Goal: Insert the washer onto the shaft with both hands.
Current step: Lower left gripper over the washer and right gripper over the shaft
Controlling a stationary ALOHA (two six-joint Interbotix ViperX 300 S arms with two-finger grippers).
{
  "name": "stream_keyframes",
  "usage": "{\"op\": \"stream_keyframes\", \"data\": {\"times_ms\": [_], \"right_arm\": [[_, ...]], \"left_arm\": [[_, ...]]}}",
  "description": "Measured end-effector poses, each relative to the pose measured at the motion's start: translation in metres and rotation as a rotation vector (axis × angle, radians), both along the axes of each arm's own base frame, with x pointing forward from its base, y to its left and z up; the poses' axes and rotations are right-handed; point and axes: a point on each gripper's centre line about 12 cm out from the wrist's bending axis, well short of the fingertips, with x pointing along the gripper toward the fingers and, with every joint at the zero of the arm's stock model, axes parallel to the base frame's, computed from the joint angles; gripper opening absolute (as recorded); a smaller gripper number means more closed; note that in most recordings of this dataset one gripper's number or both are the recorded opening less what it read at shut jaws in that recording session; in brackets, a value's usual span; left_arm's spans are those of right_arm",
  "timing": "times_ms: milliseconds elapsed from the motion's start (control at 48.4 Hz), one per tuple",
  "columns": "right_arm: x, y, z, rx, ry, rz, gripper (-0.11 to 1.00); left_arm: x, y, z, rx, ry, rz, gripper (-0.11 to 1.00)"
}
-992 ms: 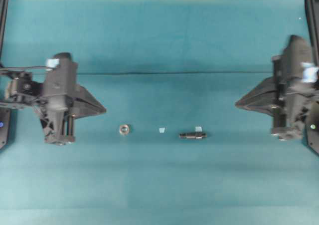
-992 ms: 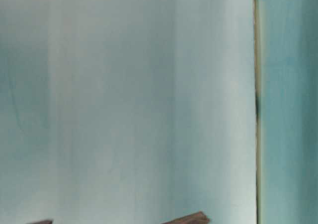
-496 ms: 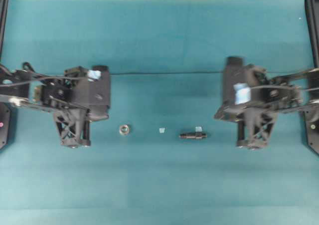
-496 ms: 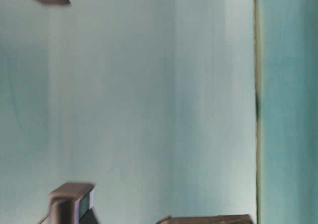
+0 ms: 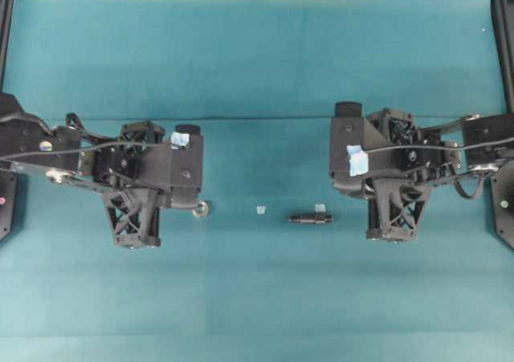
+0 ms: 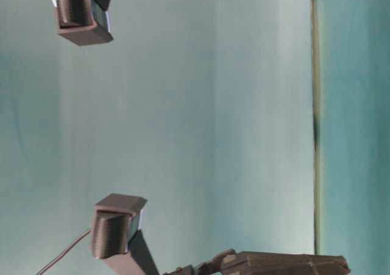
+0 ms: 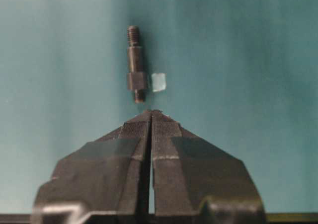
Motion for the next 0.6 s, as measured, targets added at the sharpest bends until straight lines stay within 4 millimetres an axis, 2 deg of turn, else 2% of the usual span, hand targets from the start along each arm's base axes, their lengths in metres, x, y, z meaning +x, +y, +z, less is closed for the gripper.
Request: {"op": "stream_keyframes", "data": {"times_ms": [248, 393, 496, 599], "right_arm": [[0.003, 0.000, -0.005, -0.002, 0.017, 0.001, -0.09], [0.006, 0.000, -0.010, -0.002, 0.032, -0.001, -0.05], [0.012, 0.001, -0.013, -0.003, 0.040, 0.002, 0.06], [0.017, 0.002, -0.016, -0.003, 0.049, 0.005, 0.26]], "left_arm": [[0.000, 0.000, 0.000, 0.004, 0.000, -0.008, 0.02], [0.001, -0.001, -0.002, 0.002, 0.006, -0.006, 0.03], [0.002, 0.000, -0.004, 0.004, 0.008, -0.006, 0.05], [0.004, -0.001, -0.006, 0.001, 0.000, -0.003, 0.26]]}}
